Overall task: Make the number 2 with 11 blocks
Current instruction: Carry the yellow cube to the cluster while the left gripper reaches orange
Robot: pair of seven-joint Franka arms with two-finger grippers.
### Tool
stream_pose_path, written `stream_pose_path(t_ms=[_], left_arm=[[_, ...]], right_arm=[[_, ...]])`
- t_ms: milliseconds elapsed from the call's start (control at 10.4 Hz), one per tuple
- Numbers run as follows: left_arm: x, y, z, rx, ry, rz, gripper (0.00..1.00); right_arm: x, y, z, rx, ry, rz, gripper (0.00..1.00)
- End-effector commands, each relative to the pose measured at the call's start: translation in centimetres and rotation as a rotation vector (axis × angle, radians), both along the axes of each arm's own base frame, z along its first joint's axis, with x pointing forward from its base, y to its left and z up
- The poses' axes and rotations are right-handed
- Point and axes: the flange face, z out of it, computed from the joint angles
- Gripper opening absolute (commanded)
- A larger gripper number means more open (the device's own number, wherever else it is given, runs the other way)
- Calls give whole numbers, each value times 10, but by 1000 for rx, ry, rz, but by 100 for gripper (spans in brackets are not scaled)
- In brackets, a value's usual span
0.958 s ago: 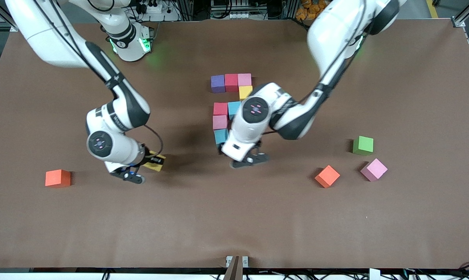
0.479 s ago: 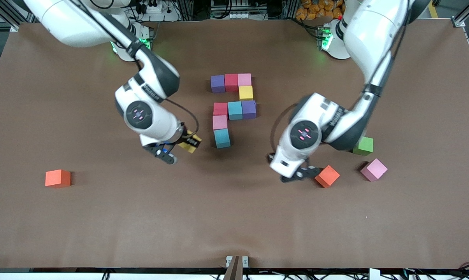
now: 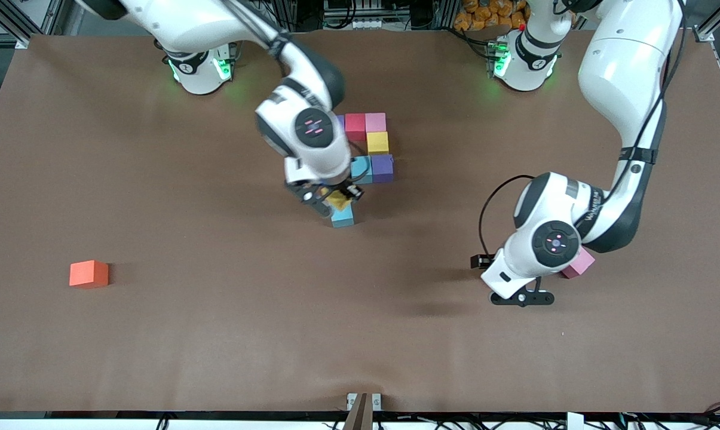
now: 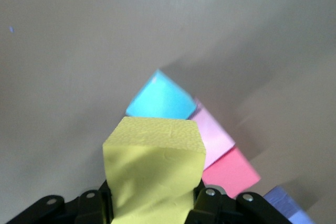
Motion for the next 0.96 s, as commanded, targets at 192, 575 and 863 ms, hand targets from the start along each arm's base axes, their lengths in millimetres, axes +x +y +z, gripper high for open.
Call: stream_pose_path(t_ms=[192, 575, 863], left_arm=[[-5, 49, -49, -69, -47, -381, 100], [-20, 48, -68, -66, -8, -461, 100], [-21, 48, -71, -73, 0, -516, 100]], right_arm=[[-8, 40, -18, 73, 1, -209, 0], [7, 48, -42, 87, 7, -466, 0], [9, 55, -74, 40, -10, -582, 0]])
